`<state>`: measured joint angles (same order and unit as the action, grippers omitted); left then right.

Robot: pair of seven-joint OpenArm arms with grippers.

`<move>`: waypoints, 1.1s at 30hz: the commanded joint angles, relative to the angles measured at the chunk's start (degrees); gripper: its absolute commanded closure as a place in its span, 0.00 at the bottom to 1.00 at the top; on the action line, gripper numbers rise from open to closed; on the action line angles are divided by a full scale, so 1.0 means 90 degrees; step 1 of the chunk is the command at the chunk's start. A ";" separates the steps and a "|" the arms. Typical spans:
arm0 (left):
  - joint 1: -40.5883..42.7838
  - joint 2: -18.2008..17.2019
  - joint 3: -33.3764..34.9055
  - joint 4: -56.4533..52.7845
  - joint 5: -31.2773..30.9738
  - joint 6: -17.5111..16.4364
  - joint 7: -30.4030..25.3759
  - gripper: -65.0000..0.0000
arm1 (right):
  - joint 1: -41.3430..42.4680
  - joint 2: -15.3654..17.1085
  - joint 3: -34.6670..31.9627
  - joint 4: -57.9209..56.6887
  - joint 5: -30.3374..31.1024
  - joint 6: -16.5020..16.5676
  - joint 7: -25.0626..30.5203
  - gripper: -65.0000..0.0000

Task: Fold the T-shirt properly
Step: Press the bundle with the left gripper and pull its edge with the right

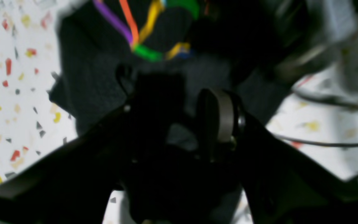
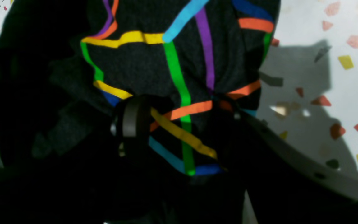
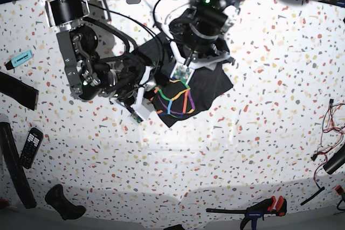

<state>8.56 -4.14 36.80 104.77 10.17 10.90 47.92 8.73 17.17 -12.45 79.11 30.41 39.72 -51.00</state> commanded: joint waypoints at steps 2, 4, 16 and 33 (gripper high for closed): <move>-0.0255 0.0051 -0.0007 -0.0114 0.0223 0.0053 0.0029 0.57 | 0.0068 0.0053 0.0007 0.0041 0.0000 0.0031 -0.0175 0.52; -0.0447 0.0051 -0.0007 -0.0131 0.0449 0.0141 0.0233 0.57 | 0.0068 0.0053 0.0007 0.0041 0.0000 0.0031 -0.0221 0.52; -0.0967 -0.1287 -0.1134 -0.0894 0.1251 0.0187 0.0452 0.57 | 0.0066 0.0104 0.0007 0.0041 0.0000 0.0031 -0.0498 0.52; -0.0561 -0.1319 -0.1620 0.1598 0.0338 0.0384 0.1061 0.57 | 0.0806 0.0102 0.0029 0.0216 0.1025 0.0031 -0.0440 0.52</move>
<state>4.19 -15.88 22.44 118.02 12.27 14.24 58.65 14.31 17.67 -12.49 79.81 38.63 39.70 -56.05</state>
